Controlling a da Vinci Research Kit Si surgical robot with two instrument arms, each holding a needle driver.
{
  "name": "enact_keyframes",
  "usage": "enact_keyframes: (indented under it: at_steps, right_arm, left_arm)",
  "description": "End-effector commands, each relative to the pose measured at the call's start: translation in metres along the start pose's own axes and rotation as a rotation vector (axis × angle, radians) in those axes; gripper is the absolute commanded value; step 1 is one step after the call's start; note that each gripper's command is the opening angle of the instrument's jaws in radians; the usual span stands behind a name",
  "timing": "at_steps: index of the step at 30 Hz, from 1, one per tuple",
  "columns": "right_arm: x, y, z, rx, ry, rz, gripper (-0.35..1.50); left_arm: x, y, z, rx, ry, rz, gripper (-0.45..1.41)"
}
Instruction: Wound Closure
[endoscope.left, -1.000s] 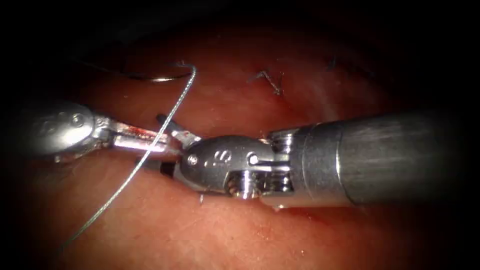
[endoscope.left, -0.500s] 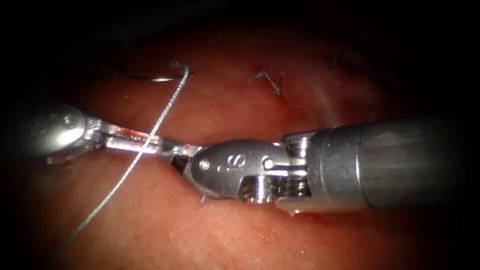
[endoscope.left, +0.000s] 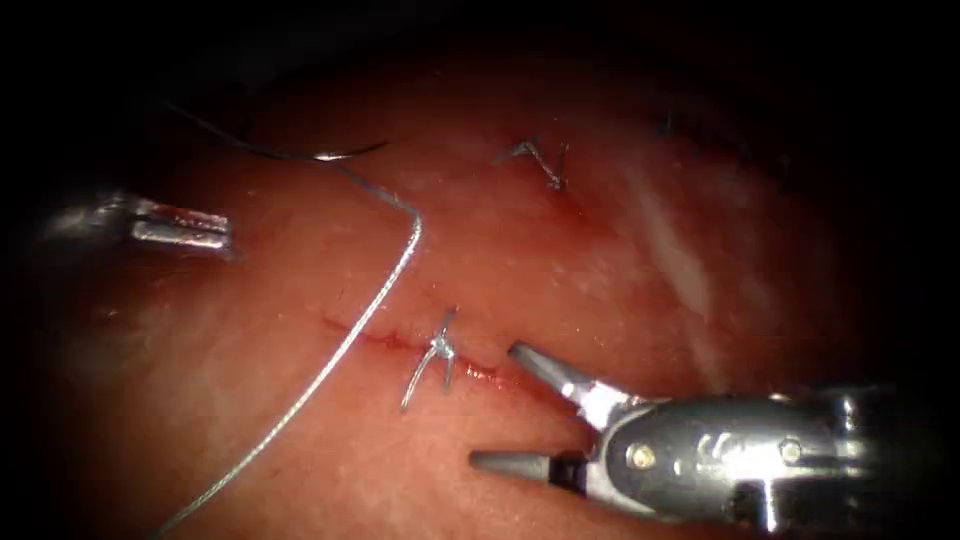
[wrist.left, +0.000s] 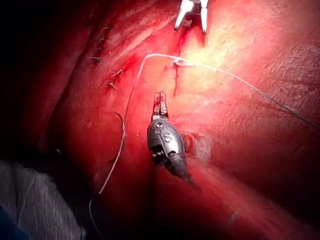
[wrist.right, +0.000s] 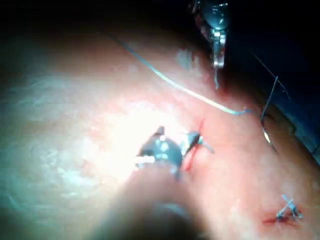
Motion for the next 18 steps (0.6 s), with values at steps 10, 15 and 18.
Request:
enact_keyframes:
  at_steps: [10, 15, 18]
  right_arm:
    - [-0.001, -0.0005, -0.0026, -0.025, 0.006, 0.0, 1.36]
    - [-0.0012, -0.0005, -0.0034, -0.028, 0.008, 0.001, 1.36]
    - [-0.0013, -0.0004, -0.0037, -0.034, 0.01, 0.007, 1.36]
  left_arm:
    - [-0.0077, -0.0045, 0.0002, 0.054, -0.037, -0.016, -0.45]
    - [-0.0106, -0.0061, 0.0, 0.064, -0.104, -0.015, -0.45]
    - [-0.0122, -0.0069, -0.0004, 0.08, -0.181, -0.011, -0.45]
